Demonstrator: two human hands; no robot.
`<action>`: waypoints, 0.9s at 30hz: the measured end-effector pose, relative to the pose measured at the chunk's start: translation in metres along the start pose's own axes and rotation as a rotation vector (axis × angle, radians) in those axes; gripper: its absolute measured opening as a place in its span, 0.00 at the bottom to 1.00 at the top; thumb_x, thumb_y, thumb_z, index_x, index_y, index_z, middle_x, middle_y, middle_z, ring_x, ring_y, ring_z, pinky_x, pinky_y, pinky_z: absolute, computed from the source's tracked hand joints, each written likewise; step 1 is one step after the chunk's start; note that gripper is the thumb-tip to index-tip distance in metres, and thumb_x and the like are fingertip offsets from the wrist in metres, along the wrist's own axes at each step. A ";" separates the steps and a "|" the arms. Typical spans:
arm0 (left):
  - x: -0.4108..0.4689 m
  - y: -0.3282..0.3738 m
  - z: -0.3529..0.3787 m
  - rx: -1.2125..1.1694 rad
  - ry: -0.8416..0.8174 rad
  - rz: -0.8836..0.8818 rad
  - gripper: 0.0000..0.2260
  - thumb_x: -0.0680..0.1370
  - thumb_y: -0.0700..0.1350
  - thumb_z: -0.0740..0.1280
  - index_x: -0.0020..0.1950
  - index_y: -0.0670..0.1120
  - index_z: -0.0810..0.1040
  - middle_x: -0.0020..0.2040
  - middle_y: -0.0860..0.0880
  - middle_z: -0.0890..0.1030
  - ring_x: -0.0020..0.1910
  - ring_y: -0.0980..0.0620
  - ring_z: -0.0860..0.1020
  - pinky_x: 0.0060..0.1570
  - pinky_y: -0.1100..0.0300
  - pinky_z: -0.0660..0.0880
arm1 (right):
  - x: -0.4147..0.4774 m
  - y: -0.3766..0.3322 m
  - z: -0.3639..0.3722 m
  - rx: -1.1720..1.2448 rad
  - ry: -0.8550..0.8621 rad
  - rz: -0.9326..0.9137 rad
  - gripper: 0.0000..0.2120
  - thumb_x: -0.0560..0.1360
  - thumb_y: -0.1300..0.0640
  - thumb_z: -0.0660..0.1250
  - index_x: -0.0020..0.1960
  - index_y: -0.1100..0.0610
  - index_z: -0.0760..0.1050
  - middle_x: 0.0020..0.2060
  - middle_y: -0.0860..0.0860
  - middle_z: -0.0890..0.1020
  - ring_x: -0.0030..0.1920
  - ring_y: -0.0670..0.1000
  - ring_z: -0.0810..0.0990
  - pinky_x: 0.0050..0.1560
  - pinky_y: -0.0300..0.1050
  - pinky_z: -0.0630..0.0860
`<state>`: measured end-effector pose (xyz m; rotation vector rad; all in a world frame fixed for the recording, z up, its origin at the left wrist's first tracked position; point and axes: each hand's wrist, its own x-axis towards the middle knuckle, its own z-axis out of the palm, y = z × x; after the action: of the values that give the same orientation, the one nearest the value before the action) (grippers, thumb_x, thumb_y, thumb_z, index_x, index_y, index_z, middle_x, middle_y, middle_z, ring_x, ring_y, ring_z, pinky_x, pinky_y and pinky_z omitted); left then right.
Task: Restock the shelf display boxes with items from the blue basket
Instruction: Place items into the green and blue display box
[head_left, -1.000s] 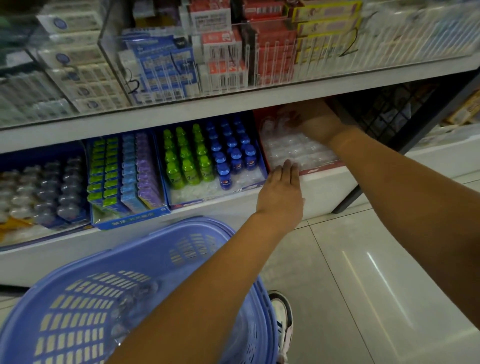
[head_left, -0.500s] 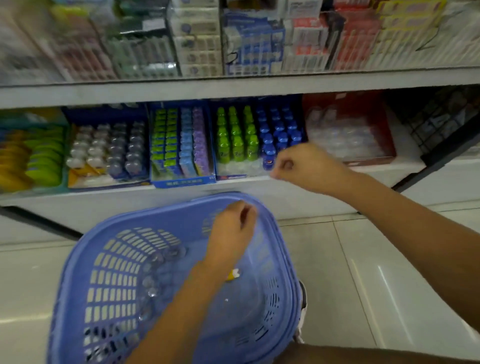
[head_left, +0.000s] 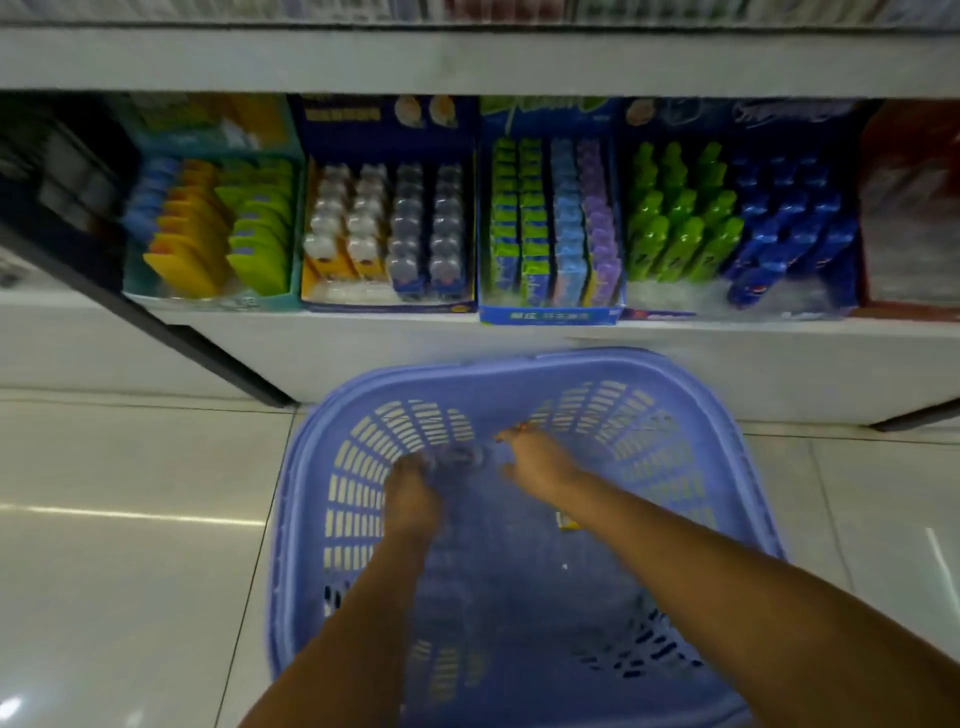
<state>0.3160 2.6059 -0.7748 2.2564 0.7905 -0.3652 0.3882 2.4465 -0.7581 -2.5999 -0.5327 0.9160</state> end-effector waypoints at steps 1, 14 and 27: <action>0.003 -0.005 0.004 -0.012 0.011 0.004 0.12 0.73 0.28 0.62 0.54 0.33 0.78 0.54 0.34 0.79 0.57 0.38 0.76 0.57 0.52 0.67 | 0.006 -0.004 0.012 -0.002 0.007 -0.002 0.20 0.76 0.62 0.61 0.68 0.58 0.68 0.67 0.57 0.70 0.67 0.56 0.69 0.66 0.47 0.65; 0.022 -0.020 0.025 0.093 -0.026 -0.179 0.16 0.82 0.44 0.58 0.67 0.40 0.68 0.64 0.39 0.73 0.64 0.41 0.72 0.62 0.51 0.68 | 0.041 -0.015 0.075 -0.399 0.055 -0.110 0.25 0.78 0.64 0.54 0.74 0.52 0.57 0.75 0.59 0.56 0.69 0.63 0.64 0.65 0.56 0.67; -0.016 0.045 -0.009 -0.640 -0.422 -0.263 0.13 0.82 0.44 0.56 0.46 0.40 0.76 0.42 0.41 0.78 0.38 0.48 0.75 0.41 0.55 0.74 | -0.031 0.012 0.004 1.344 -0.018 0.191 0.18 0.75 0.73 0.59 0.62 0.58 0.69 0.35 0.54 0.77 0.31 0.46 0.78 0.37 0.40 0.79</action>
<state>0.3325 2.5799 -0.7370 1.4218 0.8300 -0.5899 0.3660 2.4235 -0.7501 -1.4014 0.3011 0.8779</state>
